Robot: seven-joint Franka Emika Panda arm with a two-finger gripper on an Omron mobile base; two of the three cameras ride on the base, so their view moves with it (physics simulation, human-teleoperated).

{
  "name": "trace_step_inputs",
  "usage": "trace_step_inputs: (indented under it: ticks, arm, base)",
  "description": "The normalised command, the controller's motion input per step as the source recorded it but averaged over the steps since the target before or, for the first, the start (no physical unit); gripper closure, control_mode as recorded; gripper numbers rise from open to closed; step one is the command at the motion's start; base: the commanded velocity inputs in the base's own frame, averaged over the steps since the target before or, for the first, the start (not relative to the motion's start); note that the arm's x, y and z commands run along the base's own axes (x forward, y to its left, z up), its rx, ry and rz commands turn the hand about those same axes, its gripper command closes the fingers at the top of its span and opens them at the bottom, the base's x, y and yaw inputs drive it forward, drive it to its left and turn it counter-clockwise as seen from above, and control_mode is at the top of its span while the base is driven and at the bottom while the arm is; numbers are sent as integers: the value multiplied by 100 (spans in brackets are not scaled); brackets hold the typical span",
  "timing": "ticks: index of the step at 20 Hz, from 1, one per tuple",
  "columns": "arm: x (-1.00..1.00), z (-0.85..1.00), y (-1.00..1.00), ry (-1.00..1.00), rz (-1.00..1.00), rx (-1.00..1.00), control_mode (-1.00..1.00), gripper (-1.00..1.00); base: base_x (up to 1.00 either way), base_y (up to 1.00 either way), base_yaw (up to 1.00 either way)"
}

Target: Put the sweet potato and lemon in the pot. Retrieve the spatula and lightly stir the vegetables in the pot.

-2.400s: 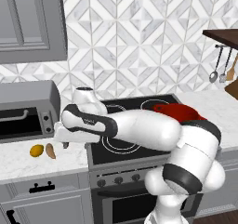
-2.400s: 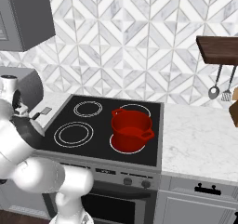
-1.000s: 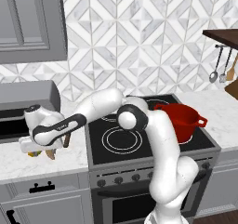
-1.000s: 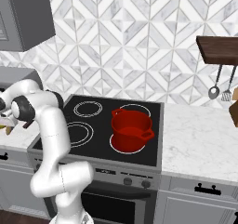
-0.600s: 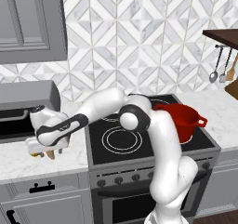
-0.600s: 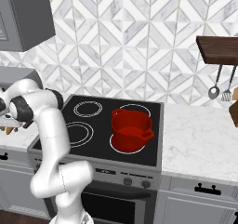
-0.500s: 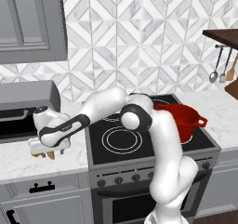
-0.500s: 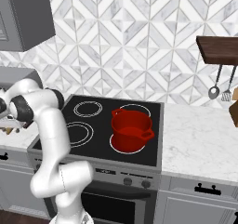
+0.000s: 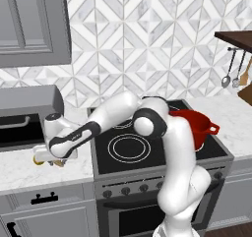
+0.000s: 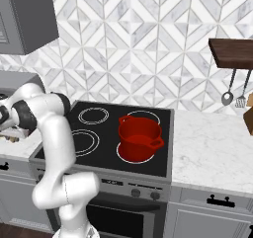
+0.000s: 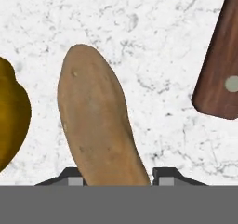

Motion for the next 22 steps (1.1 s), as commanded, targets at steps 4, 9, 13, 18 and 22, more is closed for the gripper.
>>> trace_step_inputs:
  ticks: [4, 9, 13, 18, 22]
  arm:
    - [-9, 16, -35, -2, 8, 0, -100, 100]
    - [-60, 84, -52, -8, 11, -4, -100, 100]
    - [-60, 98, -76, -1, 7, -6, -100, 100]
    - [-44, 96, -97, 3, 1, -7, -100, 100]
    - [-35, 79, -100, 12, 0, -7, -100, 100]
  base:
    - [0, 0, 0]
    - [0, 0, 0]
    - [0, 0, 0]
    - [0, 0, 0]
    - [0, 0, 0]
